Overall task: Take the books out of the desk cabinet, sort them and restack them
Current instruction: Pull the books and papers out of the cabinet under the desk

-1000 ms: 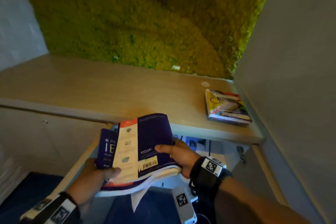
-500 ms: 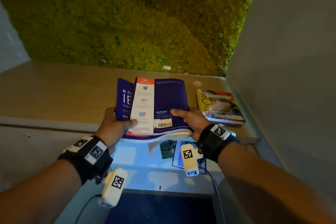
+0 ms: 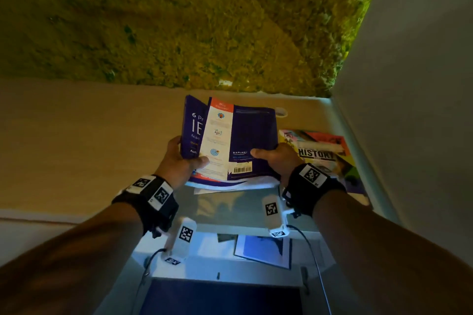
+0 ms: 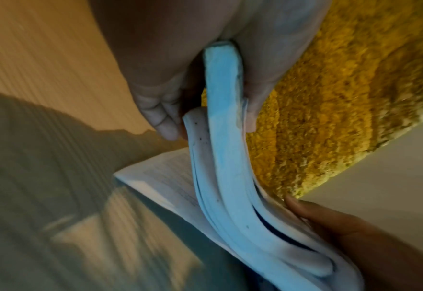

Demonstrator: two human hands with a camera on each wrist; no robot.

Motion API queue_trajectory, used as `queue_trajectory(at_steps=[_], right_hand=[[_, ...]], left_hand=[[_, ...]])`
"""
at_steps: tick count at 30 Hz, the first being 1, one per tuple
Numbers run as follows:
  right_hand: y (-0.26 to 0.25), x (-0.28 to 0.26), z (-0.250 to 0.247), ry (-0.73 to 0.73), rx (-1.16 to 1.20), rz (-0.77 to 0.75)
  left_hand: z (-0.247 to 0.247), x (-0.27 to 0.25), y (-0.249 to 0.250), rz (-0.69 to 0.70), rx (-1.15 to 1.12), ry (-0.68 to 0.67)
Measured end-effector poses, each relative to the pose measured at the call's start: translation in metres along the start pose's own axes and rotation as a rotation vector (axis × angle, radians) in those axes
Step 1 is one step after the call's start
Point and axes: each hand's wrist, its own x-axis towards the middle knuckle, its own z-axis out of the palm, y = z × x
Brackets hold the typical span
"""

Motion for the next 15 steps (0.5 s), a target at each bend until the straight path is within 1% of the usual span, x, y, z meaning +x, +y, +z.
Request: queue_trajectory(at_steps=[1,3,5,7,9,11,13,15], right_hand=[[0.002,0.009,-0.001,-0.013,-0.097,-0.002],[0.008,0.023,0.0,-0.092,-0.243,0.013],[0.005,0.022,0.004,-0.168,-0.367,0.007],[0.005,0.021,0.005,-0.174,-0.571,-0.093],[0.008,0.015,0.009,-0.11,-0.693,-0.206],[0.008,0.002,0.018,-0.071,-0.681,-0.299],[0.01,-0.02,0.031,-0.053,-0.589,-0.399],[0.017,-0.042,0.044,0.013,-0.533,-0.511]], left_hand=[[0.005,0.009,-0.005,-0.014,0.027,-0.009],[0.012,0.018,-0.017,-0.02,0.085,-0.02],[0.014,0.025,-0.033,-0.009,0.112,0.024],[0.01,0.03,-0.045,0.008,0.114,0.035],[0.007,0.035,-0.055,0.009,0.144,0.009],[0.005,0.035,-0.062,0.025,0.188,-0.006],[0.003,0.028,-0.068,0.052,0.199,0.015],[0.0,0.021,-0.071,0.085,0.228,0.006]])
